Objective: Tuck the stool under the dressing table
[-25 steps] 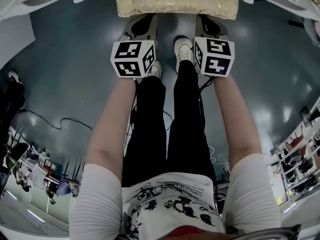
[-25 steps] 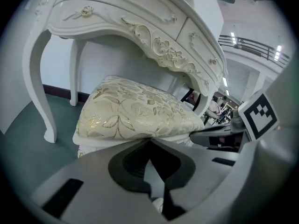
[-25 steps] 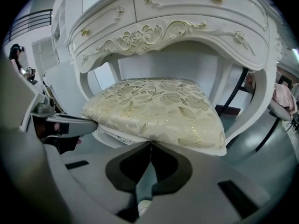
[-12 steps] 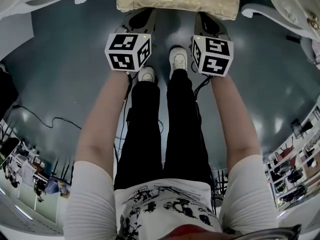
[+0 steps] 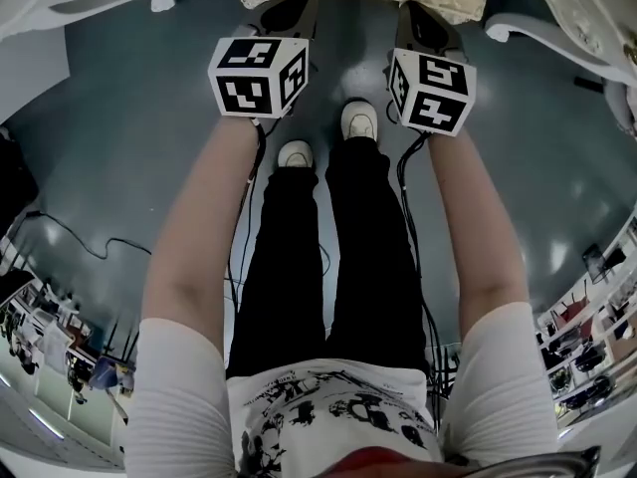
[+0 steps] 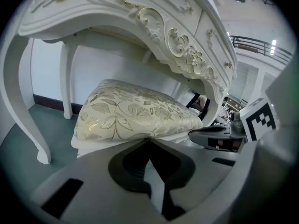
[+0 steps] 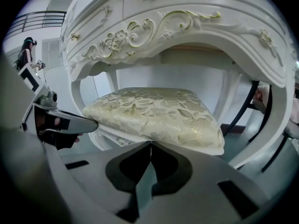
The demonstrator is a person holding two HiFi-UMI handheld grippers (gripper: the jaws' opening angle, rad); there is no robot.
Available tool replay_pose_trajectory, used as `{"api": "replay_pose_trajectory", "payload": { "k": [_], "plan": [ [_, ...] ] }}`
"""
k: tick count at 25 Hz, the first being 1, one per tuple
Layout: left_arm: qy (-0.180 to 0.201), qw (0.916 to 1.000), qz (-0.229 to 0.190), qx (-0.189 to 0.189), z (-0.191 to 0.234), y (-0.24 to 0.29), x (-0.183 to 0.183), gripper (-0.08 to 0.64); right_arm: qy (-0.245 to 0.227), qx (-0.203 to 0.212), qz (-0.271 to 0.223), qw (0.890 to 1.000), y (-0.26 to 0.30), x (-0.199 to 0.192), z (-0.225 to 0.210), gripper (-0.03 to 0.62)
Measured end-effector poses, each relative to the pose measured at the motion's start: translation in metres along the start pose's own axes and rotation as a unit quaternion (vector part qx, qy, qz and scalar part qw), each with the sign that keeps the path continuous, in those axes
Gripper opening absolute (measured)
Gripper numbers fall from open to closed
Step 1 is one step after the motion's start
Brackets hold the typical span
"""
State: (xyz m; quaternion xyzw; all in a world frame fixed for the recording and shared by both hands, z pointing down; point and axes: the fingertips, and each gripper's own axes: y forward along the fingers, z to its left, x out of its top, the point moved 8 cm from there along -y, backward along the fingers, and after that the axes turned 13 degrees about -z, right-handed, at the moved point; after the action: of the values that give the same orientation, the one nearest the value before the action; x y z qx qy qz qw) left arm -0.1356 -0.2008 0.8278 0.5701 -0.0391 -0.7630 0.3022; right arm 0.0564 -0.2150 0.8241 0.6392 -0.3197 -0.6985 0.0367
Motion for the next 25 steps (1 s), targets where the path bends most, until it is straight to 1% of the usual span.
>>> {"api": "replay_pose_trajectory", "payload": {
  "k": [7,10,13,15,18,21,25],
  "plan": [
    [-0.003,0.9999,-0.013,0.004,0.013,0.016,0.007,0.02,-0.011,0.007,-0.012,1.0,0.021,0.007,-0.004,0.017],
    [-0.01,0.9998,-0.015,0.005,0.016,0.02,0.01,0.02,-0.014,0.009,-0.017,1.0,0.025,0.008,-0.005,0.017],
    [-0.004,0.9998,-0.009,0.019,0.016,0.02,0.012,0.02,-0.013,0.009,-0.008,1.0,0.025,0.009,-0.006,0.017],
    [0.0,0.9995,-0.006,0.029,0.015,0.014,0.013,0.02,0.0,0.001,0.004,1.0,0.021,0.011,-0.007,0.017],
    [-0.016,0.9995,-0.005,0.026,0.007,-0.004,0.016,0.02,0.029,0.004,0.008,1.0,0.004,0.021,-0.004,0.017],
    [-0.025,0.9995,0.0,0.018,-0.009,-0.029,0.025,0.02,0.031,0.022,-0.005,0.999,-0.022,0.042,0.006,0.017],
    [-0.024,0.9997,-0.008,0.002,-0.04,-0.068,0.057,0.02,0.039,0.034,-0.02,0.998,-0.069,0.081,0.019,0.017]
  ]
}}
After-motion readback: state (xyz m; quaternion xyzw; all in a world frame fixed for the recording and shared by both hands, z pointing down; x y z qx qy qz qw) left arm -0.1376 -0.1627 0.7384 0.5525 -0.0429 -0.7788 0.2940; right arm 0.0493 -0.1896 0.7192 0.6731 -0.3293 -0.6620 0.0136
